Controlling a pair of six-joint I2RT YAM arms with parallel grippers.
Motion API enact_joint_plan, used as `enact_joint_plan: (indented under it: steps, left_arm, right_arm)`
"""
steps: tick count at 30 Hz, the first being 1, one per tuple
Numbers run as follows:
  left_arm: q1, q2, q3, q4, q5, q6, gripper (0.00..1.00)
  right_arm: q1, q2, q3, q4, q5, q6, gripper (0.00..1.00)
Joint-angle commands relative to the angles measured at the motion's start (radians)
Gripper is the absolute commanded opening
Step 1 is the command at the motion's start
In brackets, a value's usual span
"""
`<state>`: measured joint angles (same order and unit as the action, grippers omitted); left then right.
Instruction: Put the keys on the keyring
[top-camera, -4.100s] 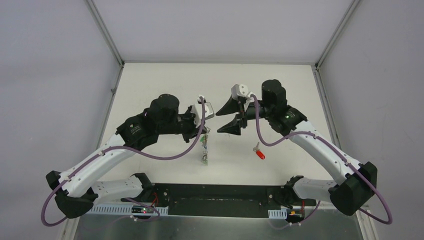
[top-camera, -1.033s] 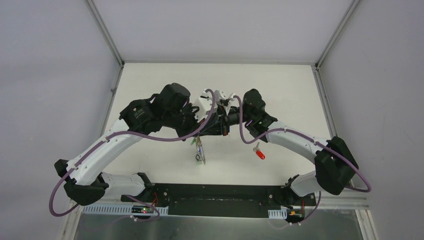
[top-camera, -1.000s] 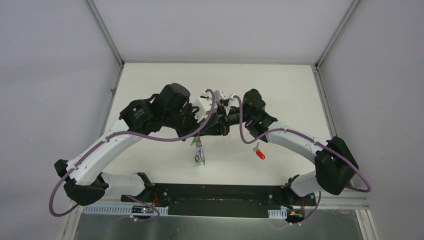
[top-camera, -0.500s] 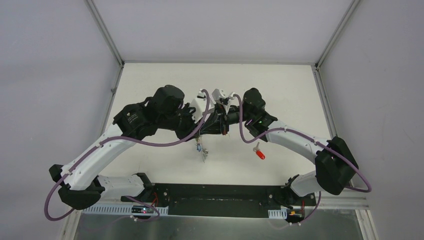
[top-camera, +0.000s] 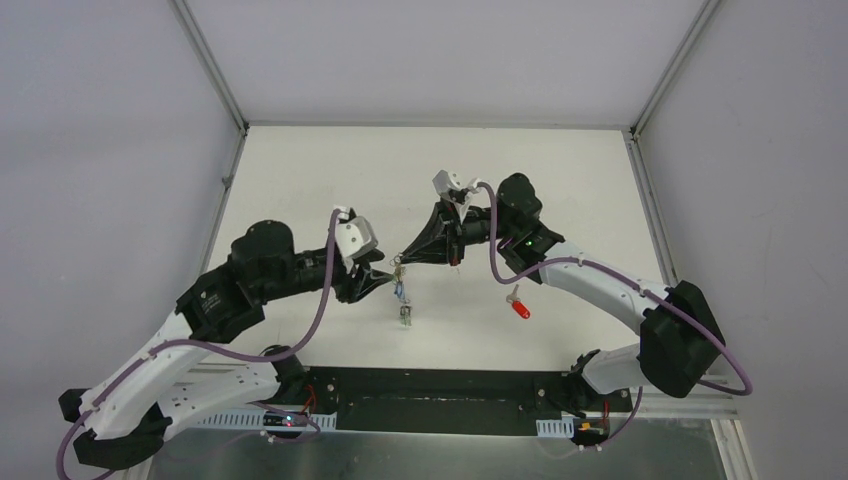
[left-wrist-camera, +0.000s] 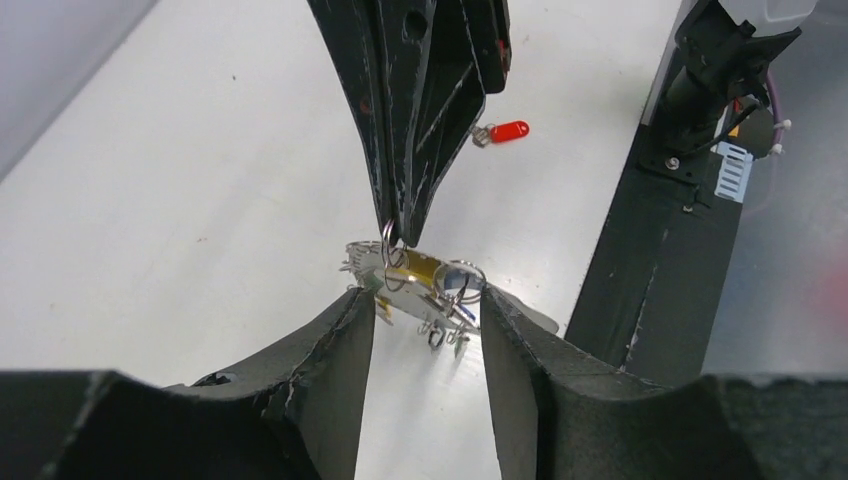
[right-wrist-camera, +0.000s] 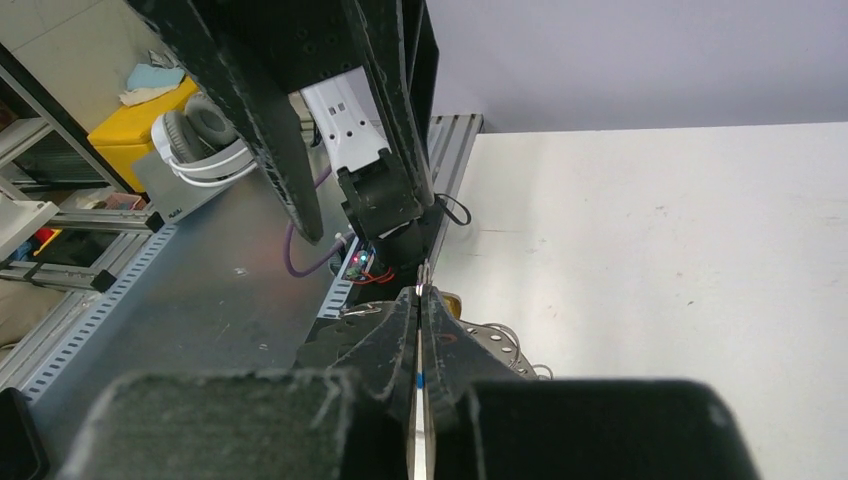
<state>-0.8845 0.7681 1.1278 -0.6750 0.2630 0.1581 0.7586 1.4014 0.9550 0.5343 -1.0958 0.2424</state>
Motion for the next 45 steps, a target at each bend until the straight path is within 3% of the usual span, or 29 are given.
enact_joint_plan:
  steps: [1, 7, 22, 31, 44, 45]
  left_arm:
    - [-0.008, -0.108, -0.124, 0.221, -0.005, 0.033, 0.45]
    - [-0.008, -0.175, -0.212, 0.26, -0.002, 0.058, 0.36]
    - [-0.008, -0.103, -0.205, 0.278, -0.021, 0.04, 0.22]
    - [-0.008, -0.088, -0.226, 0.289, -0.024, 0.034, 0.0]
    - [-0.008, -0.086, -0.264, 0.276, -0.021, 0.035, 0.0]
    - [-0.008, -0.087, -0.262, 0.277, -0.017, 0.038, 0.03]
  right_arm:
    - [-0.011, -0.051, 0.006, 0.115, -0.01, 0.05, 0.0]
    - [-0.013, -0.052, -0.008, 0.168, -0.027, 0.09, 0.0]
    - [-0.013, -0.05, -0.012, 0.176, -0.036, 0.102, 0.0]
    - [-0.013, -0.045, -0.009, 0.191, -0.035, 0.114, 0.0]
    - [-0.014, -0.047, -0.007, 0.216, -0.039, 0.132, 0.0]
    - [-0.013, -0.047, -0.008, 0.217, -0.038, 0.133, 0.0]
